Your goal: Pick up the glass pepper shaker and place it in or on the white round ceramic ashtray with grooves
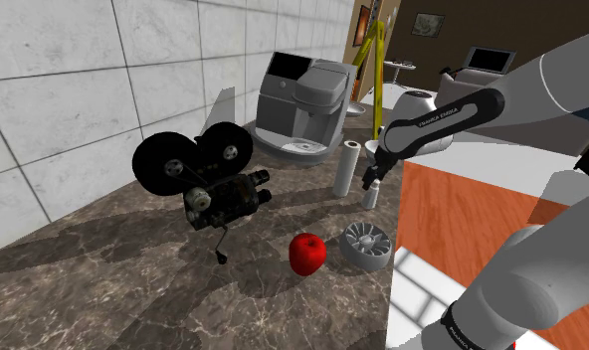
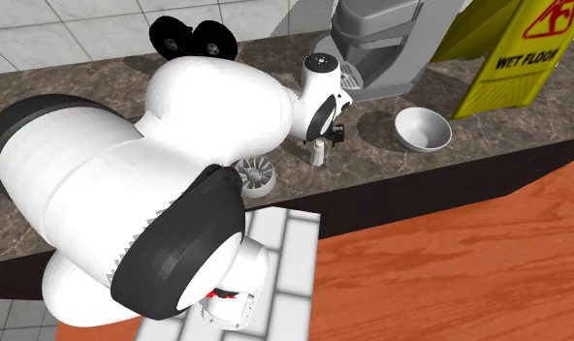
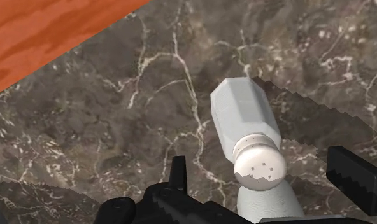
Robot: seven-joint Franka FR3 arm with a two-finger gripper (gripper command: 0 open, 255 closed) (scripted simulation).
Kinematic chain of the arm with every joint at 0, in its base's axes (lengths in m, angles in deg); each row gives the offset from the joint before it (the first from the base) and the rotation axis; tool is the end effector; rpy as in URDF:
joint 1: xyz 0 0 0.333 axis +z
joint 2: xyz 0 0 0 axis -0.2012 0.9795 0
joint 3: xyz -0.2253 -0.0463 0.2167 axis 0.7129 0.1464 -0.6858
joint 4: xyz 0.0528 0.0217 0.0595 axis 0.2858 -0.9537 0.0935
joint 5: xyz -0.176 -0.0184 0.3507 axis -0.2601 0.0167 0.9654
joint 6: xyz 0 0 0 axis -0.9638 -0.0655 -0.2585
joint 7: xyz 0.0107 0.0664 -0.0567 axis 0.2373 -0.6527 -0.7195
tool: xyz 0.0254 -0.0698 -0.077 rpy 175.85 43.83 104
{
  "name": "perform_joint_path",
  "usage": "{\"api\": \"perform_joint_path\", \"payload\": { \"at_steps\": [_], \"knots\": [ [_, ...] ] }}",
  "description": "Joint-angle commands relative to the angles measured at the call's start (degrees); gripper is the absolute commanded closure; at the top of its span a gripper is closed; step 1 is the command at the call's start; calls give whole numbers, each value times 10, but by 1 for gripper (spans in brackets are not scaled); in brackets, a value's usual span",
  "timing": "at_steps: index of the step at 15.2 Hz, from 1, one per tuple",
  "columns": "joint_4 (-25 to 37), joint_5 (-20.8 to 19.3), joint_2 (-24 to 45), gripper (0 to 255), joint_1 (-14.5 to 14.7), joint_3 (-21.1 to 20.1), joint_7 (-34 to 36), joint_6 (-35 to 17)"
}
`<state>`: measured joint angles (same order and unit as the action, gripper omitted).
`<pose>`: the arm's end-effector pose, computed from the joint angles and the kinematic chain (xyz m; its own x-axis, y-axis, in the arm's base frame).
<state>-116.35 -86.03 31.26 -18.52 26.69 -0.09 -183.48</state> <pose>0.3944 -0.1902 0.3608 0.9886 -0.0111 0.1503 -0.0240 -0.9962 0.0839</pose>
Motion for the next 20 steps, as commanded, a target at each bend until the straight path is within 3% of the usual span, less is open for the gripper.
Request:
{"api": "perform_joint_path", "payload": {
  "at_steps": [1, 3, 4, 13, 20],
  "knots": [
    [0, 0, 0, 0, 0, 0, 0, -1],
    [0, 0, 0, 0, 0, 0, 0, 0],
    [0, 0, 0, 255, 0, 0, 0, 0],
    [0, 0, 0, 255, 0, 0, 0, -1],
    [26, -4, -38, 255, -2, -8, 3, 63]
  ]
}}
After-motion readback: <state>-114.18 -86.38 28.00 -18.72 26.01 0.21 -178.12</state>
